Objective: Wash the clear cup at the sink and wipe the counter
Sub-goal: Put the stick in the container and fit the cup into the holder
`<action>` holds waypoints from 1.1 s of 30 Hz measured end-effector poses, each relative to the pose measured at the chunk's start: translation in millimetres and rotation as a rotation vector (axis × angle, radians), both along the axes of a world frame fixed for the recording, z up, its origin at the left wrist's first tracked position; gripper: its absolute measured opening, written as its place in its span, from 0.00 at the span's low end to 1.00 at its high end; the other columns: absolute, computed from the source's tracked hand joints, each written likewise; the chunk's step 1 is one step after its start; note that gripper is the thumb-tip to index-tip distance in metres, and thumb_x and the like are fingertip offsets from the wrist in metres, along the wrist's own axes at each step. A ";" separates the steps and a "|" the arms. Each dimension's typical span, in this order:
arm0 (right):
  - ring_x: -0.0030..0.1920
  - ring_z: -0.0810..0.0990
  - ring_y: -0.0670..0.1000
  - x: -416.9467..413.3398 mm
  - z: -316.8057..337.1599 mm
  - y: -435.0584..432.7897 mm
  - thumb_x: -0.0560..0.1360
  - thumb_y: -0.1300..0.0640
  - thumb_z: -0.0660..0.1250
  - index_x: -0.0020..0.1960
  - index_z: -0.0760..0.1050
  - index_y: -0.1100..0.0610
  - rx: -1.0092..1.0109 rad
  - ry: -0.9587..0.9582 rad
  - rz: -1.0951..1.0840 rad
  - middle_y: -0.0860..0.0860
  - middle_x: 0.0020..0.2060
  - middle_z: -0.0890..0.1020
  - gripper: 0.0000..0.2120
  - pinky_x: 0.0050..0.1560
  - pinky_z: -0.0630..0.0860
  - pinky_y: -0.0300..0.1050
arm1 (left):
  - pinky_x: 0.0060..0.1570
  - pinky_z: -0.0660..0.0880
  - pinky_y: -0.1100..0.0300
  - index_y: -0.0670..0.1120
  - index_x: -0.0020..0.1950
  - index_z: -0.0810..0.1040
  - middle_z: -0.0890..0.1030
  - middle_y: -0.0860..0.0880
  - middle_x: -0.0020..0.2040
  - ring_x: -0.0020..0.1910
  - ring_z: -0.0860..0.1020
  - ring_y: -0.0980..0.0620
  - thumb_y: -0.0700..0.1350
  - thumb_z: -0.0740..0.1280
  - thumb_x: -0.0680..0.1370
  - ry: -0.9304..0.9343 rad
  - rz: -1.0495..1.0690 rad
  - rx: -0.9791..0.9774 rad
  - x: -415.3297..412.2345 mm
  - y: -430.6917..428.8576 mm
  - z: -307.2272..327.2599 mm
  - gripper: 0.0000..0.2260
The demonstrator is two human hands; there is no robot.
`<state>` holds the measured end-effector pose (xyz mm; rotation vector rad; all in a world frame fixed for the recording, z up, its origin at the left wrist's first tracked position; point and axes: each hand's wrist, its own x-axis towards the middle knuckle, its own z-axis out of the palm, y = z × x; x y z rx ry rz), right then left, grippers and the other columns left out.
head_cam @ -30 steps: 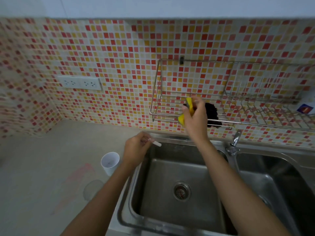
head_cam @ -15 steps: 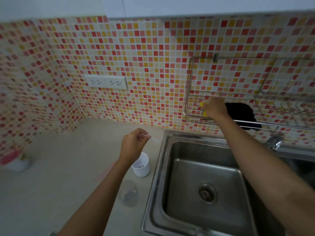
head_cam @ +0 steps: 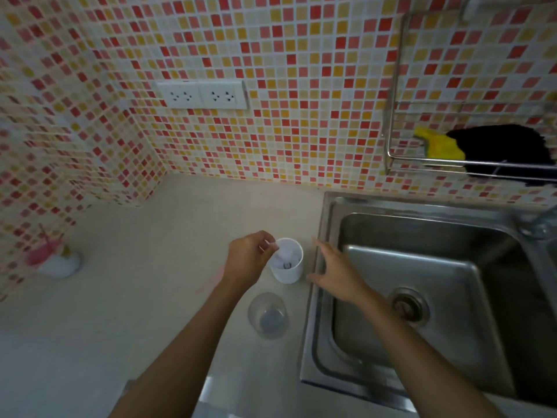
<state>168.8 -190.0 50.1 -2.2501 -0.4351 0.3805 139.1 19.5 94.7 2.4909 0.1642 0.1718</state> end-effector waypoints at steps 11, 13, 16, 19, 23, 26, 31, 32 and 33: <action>0.58 0.76 0.42 -10.6 -30.3 38.5 0.66 0.57 0.78 0.69 0.68 0.50 0.257 0.086 -0.115 0.42 0.59 0.76 0.34 0.52 0.68 0.23 | 0.45 0.75 0.59 0.44 0.46 0.83 0.85 0.46 0.40 0.36 0.81 0.49 0.45 0.73 0.73 -0.039 -0.110 0.031 10.5 6.2 -24.3 0.05; 0.58 0.74 0.41 -11.6 -34.0 41.9 0.66 0.57 0.78 0.69 0.66 0.50 0.269 0.102 -0.137 0.42 0.59 0.75 0.36 0.51 0.67 0.22 | 0.45 0.75 0.60 0.43 0.46 0.83 0.85 0.46 0.40 0.38 0.82 0.48 0.44 0.73 0.72 -0.039 -0.131 0.019 13.2 4.8 -26.2 0.06; 0.57 0.76 0.41 -12.0 -36.2 49.9 0.64 0.54 0.79 0.68 0.66 0.46 0.278 0.133 -0.180 0.40 0.59 0.76 0.37 0.55 0.72 0.35 | 0.46 0.77 0.57 0.43 0.46 0.83 0.85 0.45 0.41 0.40 0.82 0.46 0.44 0.73 0.72 -0.024 -0.169 0.007 15.4 -0.8 -31.3 0.06; 0.54 0.78 0.36 -10.4 -37.1 57.0 0.62 0.54 0.80 0.63 0.67 0.35 0.294 0.179 -0.182 0.36 0.52 0.80 0.36 0.56 0.75 0.40 | 0.49 0.77 0.55 0.43 0.48 0.83 0.85 0.43 0.43 0.43 0.82 0.44 0.43 0.72 0.74 0.002 -0.199 0.014 20.0 -7.5 -30.5 0.06; 0.58 0.78 0.42 -9.5 -34.1 51.1 0.58 0.45 0.81 0.65 0.67 0.43 0.306 0.188 -0.208 0.40 0.59 0.78 0.40 0.60 0.77 0.49 | 0.54 0.76 0.54 0.44 0.57 0.82 0.84 0.44 0.51 0.47 0.81 0.45 0.42 0.65 0.77 -0.016 -0.186 -0.013 5.6 2.4 -31.4 0.11; 0.60 0.75 0.49 -18.5 -26.7 32.9 0.55 0.46 0.79 0.63 0.65 0.43 0.216 0.122 -0.212 0.48 0.63 0.73 0.40 0.59 0.75 0.49 | 0.55 0.73 0.61 0.43 0.65 0.76 0.80 0.47 0.56 0.50 0.78 0.50 0.30 0.60 0.72 -0.038 -0.016 -0.217 -48.2 23.2 -43.0 0.23; 0.59 0.67 0.48 -41.0 -17.0 -3.3 0.61 0.52 0.80 0.70 0.61 0.46 -0.050 0.080 -0.039 0.50 0.66 0.63 0.43 0.60 0.67 0.47 | 0.61 0.72 0.58 0.49 0.70 0.69 0.72 0.51 0.64 0.58 0.73 0.54 0.38 0.64 0.64 0.201 -0.048 -0.353 -127.3 38.6 -79.1 0.33; 0.59 0.67 0.49 -44.9 -15.6 -6.7 0.62 0.52 0.80 0.70 0.61 0.46 -0.083 0.072 -0.013 0.50 0.66 0.62 0.43 0.60 0.66 0.47 | 0.63 0.71 0.57 0.50 0.71 0.67 0.70 0.51 0.65 0.60 0.72 0.55 0.39 0.67 0.65 0.242 -0.082 -0.369 -134.0 35.4 -85.3 0.34; 0.60 0.67 0.49 -48.6 -13.5 -8.9 0.62 0.52 0.80 0.70 0.61 0.47 -0.108 0.062 0.014 0.50 0.66 0.62 0.43 0.60 0.67 0.47 | 0.63 0.71 0.57 0.51 0.72 0.65 0.69 0.52 0.65 0.61 0.71 0.55 0.40 0.71 0.66 0.260 -0.101 -0.383 -136.9 31.0 -91.0 0.35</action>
